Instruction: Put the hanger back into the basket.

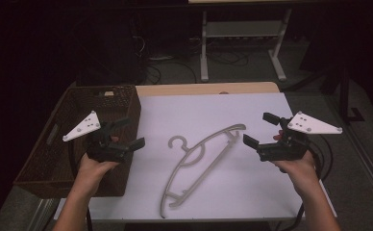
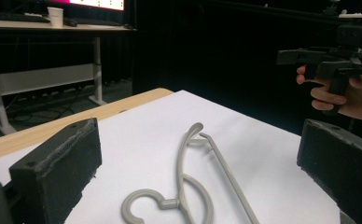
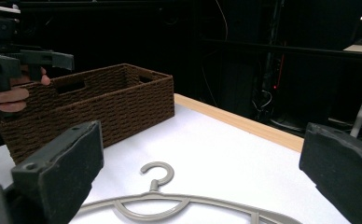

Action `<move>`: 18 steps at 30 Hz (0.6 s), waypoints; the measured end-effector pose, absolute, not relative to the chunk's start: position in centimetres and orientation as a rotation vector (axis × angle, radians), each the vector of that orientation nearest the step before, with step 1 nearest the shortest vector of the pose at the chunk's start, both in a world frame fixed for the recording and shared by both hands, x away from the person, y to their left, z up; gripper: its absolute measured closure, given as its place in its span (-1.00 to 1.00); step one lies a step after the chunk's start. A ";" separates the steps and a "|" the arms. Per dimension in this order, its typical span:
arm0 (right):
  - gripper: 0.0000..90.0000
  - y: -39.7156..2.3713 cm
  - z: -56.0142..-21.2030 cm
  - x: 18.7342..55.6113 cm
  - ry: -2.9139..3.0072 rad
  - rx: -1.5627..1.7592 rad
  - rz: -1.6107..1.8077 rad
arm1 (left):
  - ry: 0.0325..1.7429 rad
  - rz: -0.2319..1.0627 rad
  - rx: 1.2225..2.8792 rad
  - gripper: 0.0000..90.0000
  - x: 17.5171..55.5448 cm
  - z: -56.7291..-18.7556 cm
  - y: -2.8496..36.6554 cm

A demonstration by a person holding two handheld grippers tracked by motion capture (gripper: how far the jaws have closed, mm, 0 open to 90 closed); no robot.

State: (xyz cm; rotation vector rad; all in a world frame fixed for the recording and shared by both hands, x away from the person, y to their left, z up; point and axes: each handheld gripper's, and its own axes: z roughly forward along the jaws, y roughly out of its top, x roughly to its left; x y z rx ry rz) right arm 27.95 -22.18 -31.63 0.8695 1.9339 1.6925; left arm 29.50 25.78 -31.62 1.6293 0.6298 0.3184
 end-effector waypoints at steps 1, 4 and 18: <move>-1.00 -22.2 -31.6 28.0 1.933 0.869 1.695 | 0.631 0.315 1.631 -1.00 29.5 -31.6 25.6; -1.00 -22.1 -31.7 28.0 1.935 0.868 1.689 | 0.627 0.310 1.640 -1.00 29.3 -31.5 25.1; -1.00 -22.3 -34.1 27.2 1.984 0.906 1.639 | 0.634 0.287 1.715 -1.00 29.1 -31.9 21.3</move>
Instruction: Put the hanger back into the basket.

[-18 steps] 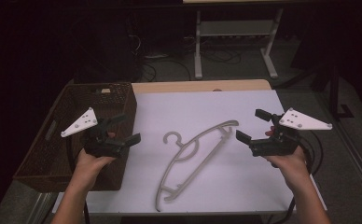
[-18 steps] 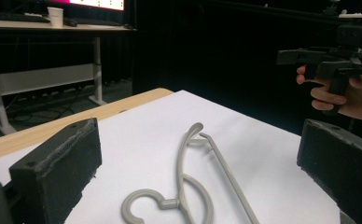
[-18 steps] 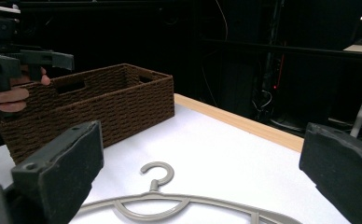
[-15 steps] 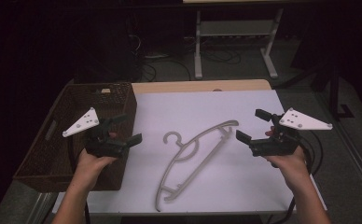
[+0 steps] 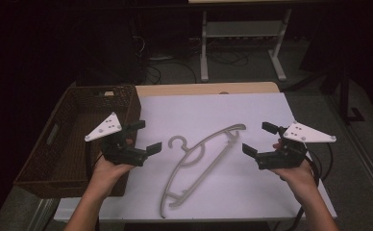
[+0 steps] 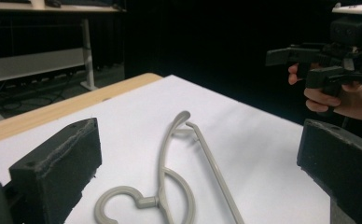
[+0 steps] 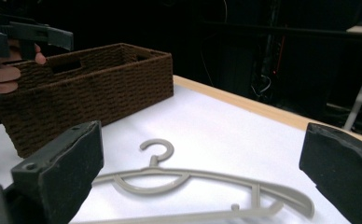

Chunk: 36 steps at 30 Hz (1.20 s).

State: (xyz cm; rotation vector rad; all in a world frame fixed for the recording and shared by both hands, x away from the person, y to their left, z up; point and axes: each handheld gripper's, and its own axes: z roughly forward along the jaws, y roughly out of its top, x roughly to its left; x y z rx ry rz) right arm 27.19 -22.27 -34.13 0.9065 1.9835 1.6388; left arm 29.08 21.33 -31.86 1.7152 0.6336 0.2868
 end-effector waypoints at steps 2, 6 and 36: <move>-1.00 -22.4 -34.6 27.1 1.978 0.919 1.638 | 0.635 0.272 1.726 -1.00 29.2 -32.2 20.8; -1.00 -22.6 -35.4 27.1 1.978 0.932 1.630 | 0.638 0.255 1.749 -1.00 29.4 -32.9 19.8; 0.09 -17.9 -38.1 28.6 2.251 0.902 1.453 | 0.743 0.173 1.828 -1.00 31.3 -38.9 18.2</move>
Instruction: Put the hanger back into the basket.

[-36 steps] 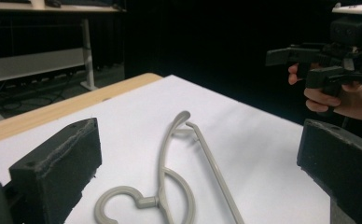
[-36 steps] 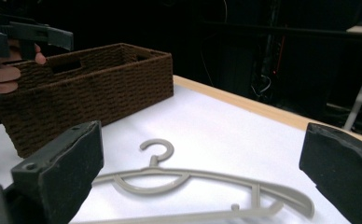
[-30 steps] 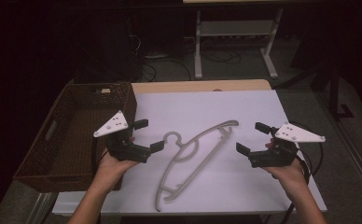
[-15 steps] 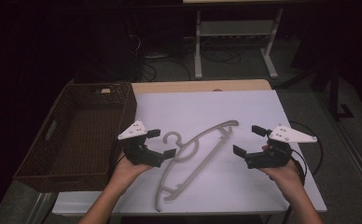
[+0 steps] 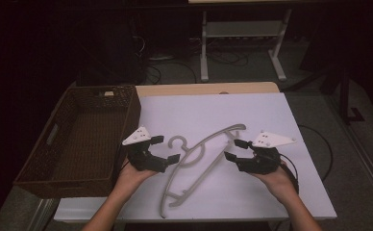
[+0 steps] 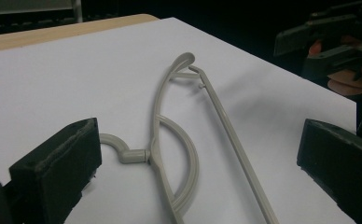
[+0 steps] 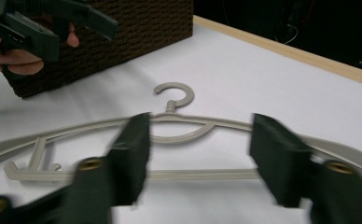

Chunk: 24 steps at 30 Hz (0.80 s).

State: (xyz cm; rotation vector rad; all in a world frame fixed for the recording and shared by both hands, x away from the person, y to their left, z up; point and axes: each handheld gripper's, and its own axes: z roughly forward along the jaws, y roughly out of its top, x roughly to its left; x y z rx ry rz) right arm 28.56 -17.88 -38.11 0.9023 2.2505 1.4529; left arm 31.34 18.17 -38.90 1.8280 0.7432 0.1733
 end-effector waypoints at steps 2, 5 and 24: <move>0.30 -17.3 -38.3 28.9 2.262 0.896 1.453 | 0.743 0.174 1.831 -1.00 31.4 -38.9 18.2; 0.57 -16.4 -38.6 29.5 2.292 0.901 1.453 | 0.743 0.174 1.831 -1.00 31.4 -39.0 18.3; 0.98 -13.0 -42.1 31.2 2.460 0.875 1.330 | 0.742 0.156 1.831 -1.00 31.6 -39.3 18.4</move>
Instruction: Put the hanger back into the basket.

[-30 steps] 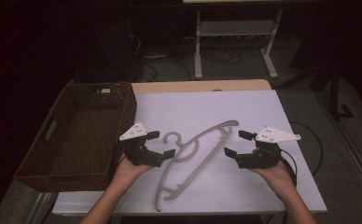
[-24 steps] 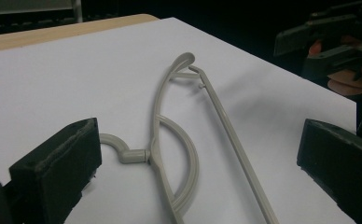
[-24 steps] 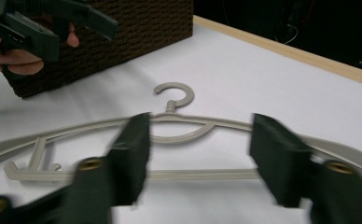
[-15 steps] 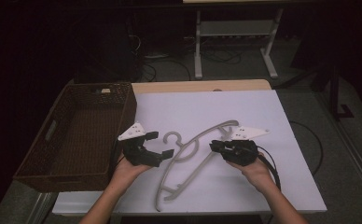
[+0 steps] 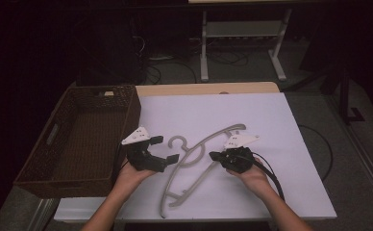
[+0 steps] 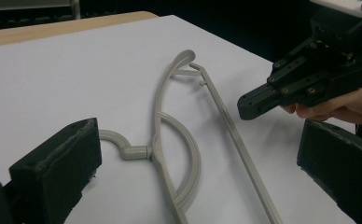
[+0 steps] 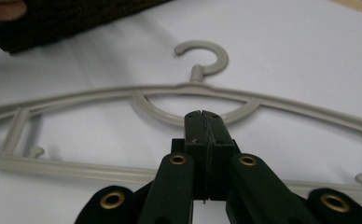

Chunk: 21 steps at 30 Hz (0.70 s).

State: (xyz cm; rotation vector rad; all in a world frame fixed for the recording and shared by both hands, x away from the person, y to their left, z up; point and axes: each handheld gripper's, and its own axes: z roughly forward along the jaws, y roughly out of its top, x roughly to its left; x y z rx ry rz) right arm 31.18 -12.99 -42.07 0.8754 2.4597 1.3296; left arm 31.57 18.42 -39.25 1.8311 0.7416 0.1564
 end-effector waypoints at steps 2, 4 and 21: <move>0.98 -12.9 -42.3 31.1 2.478 0.870 1.304 | 0.741 0.156 1.832 -1.00 31.6 -39.3 18.4; 0.98 -12.7 -42.5 31.0 2.494 0.866 1.296 | 0.739 0.152 1.831 -1.00 31.6 -39.3 18.3; 0.98 -12.1 -43.7 30.6 2.557 0.872 1.183 | 0.736 0.153 1.845 -1.00 31.5 -39.4 18.2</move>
